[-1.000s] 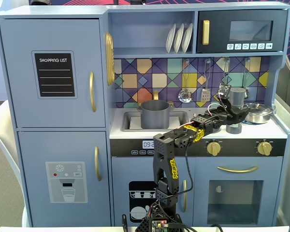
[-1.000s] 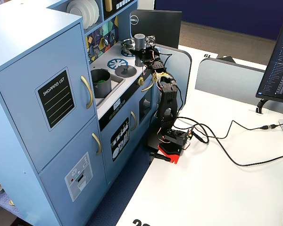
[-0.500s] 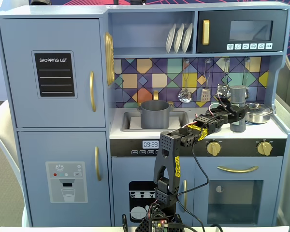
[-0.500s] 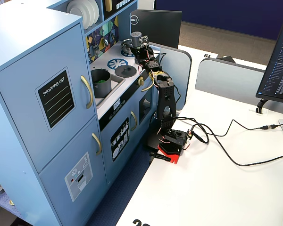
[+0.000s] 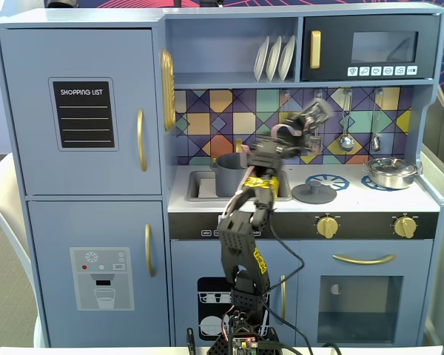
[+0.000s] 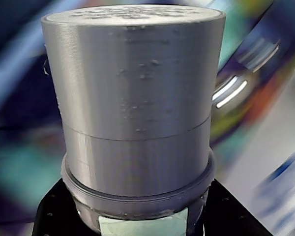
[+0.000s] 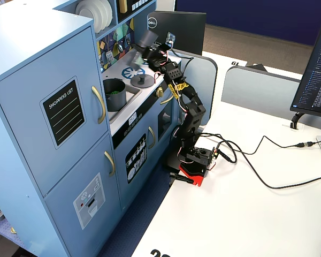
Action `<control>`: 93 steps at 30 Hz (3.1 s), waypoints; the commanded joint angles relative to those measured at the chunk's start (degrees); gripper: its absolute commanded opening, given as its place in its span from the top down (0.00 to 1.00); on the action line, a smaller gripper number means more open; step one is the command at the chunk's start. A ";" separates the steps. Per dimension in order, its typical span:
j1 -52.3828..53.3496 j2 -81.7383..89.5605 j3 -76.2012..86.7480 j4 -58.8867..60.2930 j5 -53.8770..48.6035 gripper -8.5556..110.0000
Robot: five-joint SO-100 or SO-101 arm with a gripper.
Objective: Put salt in the gray recipient
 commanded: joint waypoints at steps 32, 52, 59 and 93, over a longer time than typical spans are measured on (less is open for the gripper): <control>-30.15 -14.06 -26.37 18.46 93.96 0.93; -33.84 -12.22 -18.72 -0.09 91.67 0.93; -31.55 -12.30 -22.59 0.88 90.09 0.93; 14.41 -14.68 -11.87 -16.70 -63.11 0.93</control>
